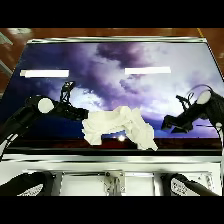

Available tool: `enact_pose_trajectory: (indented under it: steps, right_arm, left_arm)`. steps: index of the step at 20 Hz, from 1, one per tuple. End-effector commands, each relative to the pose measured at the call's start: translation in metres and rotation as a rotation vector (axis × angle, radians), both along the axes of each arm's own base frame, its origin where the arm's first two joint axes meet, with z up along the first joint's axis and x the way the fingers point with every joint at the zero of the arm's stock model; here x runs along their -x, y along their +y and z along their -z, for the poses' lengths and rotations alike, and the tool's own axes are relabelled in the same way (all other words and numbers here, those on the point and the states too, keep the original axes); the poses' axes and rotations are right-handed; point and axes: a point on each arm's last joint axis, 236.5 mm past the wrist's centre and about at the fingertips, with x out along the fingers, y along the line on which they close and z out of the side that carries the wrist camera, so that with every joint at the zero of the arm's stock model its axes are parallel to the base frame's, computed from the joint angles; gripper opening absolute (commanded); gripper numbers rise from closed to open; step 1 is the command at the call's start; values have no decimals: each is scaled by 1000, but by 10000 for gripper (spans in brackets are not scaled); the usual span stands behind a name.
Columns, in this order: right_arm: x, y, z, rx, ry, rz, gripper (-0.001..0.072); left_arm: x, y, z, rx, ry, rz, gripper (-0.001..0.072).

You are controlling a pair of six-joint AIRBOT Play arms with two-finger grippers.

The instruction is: Fold the shirts.

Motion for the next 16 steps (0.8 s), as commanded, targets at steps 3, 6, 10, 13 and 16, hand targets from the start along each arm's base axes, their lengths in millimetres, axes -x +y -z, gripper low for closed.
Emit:
enact_pose_trajectory:
  steps: [3,6,10,13,16]
  right_arm:
    - [29,26,54,-124,17,202,632]
    - [12,38,66,-100,-53,232,632]
    - [14,60,84,-115,-8,199,632]
    - [13,74,92,-127,3,186,297]
    - [4,73,74,-137,-53,145,63]
  left_arm:
    - [2,-8,-2,39,15,-10,35]
    - [3,-12,-4,58,19,-2,35]
    - [3,-12,-4,58,19,-2,35]
    - [3,-12,-4,58,19,-2,35]
    - [-1,-10,-10,57,-7,9,35]
